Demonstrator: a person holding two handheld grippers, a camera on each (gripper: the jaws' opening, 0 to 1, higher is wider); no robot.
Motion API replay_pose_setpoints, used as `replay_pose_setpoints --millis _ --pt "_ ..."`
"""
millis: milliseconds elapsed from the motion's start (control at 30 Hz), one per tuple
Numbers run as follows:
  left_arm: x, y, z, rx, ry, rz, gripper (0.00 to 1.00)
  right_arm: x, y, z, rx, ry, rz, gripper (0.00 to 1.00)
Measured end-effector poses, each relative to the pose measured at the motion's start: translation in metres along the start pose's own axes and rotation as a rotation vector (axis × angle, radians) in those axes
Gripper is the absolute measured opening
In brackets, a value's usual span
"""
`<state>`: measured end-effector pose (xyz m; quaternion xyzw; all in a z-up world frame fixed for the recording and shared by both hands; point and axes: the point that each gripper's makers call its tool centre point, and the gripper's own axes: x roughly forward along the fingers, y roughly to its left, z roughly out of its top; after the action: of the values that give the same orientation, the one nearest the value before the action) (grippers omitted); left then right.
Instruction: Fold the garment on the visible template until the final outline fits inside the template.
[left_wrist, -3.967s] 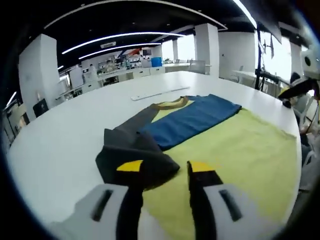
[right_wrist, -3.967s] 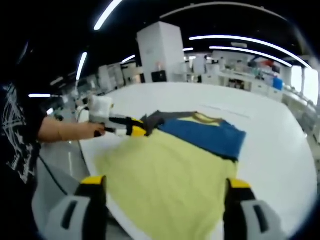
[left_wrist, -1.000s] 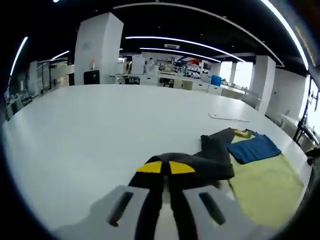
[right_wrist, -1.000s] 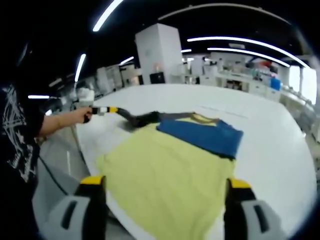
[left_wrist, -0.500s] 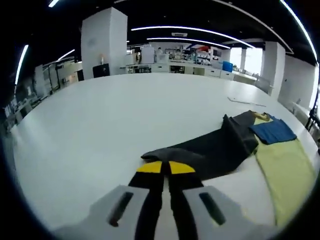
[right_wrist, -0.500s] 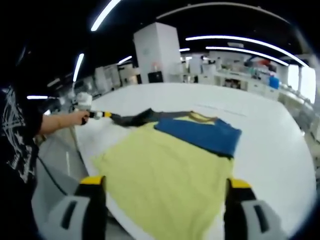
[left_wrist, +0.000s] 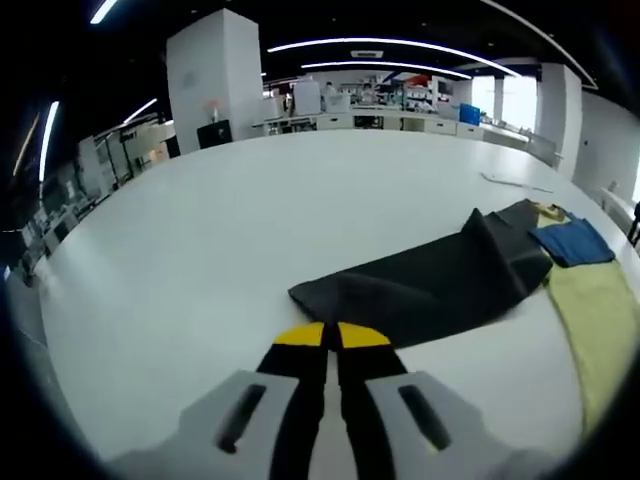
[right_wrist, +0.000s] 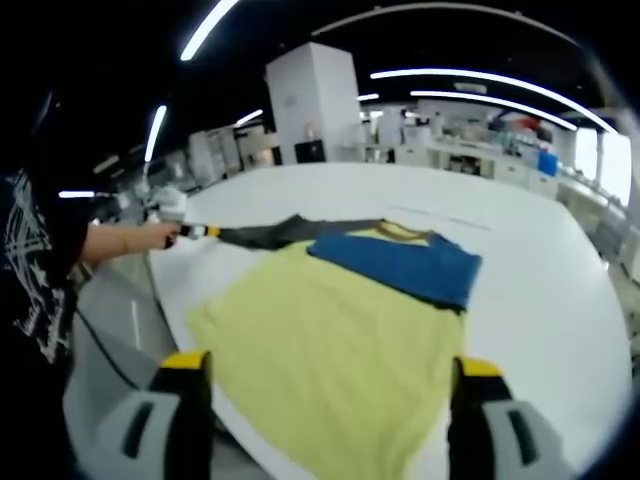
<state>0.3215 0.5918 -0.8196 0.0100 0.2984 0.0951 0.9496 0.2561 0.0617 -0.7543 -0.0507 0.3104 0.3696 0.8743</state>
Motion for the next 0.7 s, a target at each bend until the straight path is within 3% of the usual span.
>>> replay_pose_setpoints --millis 200,467,567,700 --pt "0.001 0.017 -0.007 -0.040 -0.005 0.029 0.00 0.000 0.001 0.000 -0.007 0.007 0.002 0.99" --pt "0.001 0.017 -0.006 -0.046 -0.009 0.043 0.00 -0.001 0.003 0.002 -0.016 0.010 0.002 0.99" --pt "-0.001 0.020 -0.007 -0.030 -0.009 0.058 0.07 -0.001 0.004 0.002 -0.012 0.007 0.002 0.99" --pt "-0.001 0.014 -0.003 -0.040 -0.029 0.029 0.15 -0.001 0.003 0.000 -0.011 0.011 0.001 0.99"
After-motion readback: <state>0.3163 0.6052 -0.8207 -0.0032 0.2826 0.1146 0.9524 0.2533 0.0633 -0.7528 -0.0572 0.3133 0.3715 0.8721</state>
